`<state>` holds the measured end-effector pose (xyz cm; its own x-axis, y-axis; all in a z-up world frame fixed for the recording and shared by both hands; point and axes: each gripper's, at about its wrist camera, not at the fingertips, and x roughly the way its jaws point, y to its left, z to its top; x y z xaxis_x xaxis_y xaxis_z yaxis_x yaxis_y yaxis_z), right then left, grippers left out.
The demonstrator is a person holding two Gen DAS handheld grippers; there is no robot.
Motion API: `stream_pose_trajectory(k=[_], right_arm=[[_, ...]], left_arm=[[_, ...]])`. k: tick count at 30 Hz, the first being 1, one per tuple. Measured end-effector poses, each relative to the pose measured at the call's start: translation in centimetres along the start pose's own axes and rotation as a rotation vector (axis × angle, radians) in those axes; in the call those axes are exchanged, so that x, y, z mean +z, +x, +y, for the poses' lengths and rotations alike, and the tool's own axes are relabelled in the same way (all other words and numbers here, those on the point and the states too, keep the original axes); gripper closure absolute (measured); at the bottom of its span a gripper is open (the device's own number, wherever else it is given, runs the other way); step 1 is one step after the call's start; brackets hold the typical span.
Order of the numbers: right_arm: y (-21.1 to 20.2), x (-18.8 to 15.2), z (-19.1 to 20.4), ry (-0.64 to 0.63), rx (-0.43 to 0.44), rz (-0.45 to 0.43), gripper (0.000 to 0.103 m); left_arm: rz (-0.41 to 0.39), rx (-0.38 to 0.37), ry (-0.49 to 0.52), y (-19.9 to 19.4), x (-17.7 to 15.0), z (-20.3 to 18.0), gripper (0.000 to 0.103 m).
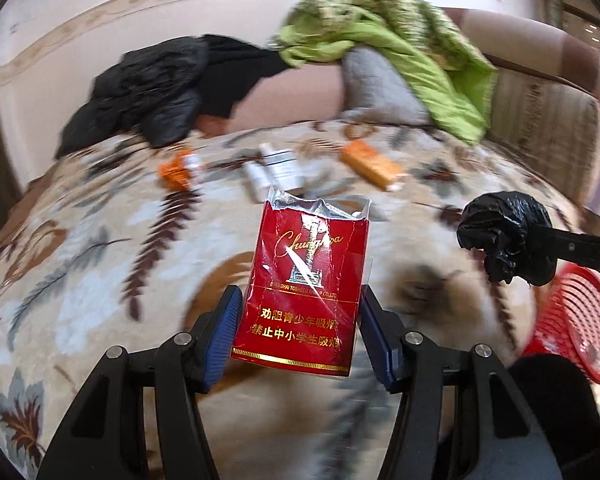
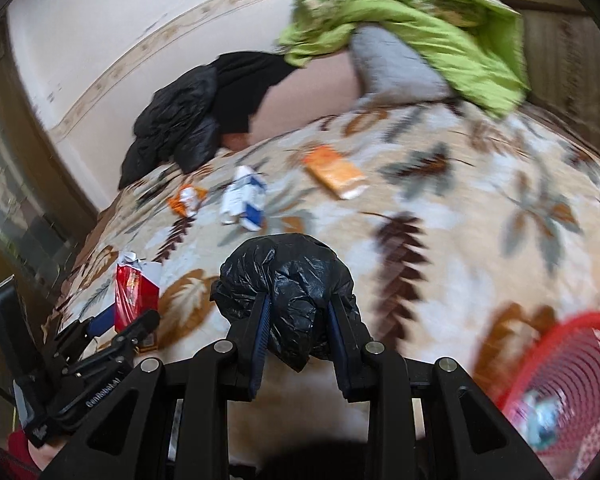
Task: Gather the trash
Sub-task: 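Carry both items over the red wastebasket and open both grippers, then swing both tools back toward the remaining trash on the bed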
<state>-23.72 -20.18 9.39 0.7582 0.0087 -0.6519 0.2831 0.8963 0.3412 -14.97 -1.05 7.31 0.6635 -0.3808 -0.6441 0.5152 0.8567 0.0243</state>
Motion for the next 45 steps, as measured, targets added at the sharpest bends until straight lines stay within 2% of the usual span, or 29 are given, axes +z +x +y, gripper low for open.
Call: stream_pose_trajectory(k=[12,19,23,25,26,30,37,45], right_arm=[[-10.4,-1.8,-13.6,0.252,-0.248,-0.093,0.073],[-14.7,-2.8,-17.8,0.312,-0.362,-0.133,0.073],[-15.1,-3.5,-19.2,0.338,-0.392,-0.126,0.070],[-14.8,-4.1,-19.6,0.351,-0.391,-0.109,0.068],[-14.6,-4.3,-19.8,0.354,-0.399,-0.095,0.062],[-14.5,-4.5,-20.3,0.375,-0.415,-0.087,0.060],[-13.3,-2.7,-18.1,0.322,-0.371,-0.105,0.059],[-8.6,-1.3,-12.2,0.197,-0.239,-0.052,0.058]], left_arm=[[0.056,-0.364,0.189,-1.4,3.3,-14.1,0.046],[0.163,-0.566,0.272,-0.6,3.8,-22.9,0.046],[0.203,-0.630,0.305,-0.1,3.4,-26.5,0.043],[0.220,-0.647,0.318,0.3,3.0,-27.5,0.033],[0.225,-0.649,0.319,0.4,3.0,-27.7,0.030],[0.236,-0.654,0.294,0.6,3.0,-27.1,0.030],[0.225,-0.579,0.201,1.2,3.5,-21.9,0.030],[0.179,-0.429,0.113,1.3,3.6,-13.8,0.030]])
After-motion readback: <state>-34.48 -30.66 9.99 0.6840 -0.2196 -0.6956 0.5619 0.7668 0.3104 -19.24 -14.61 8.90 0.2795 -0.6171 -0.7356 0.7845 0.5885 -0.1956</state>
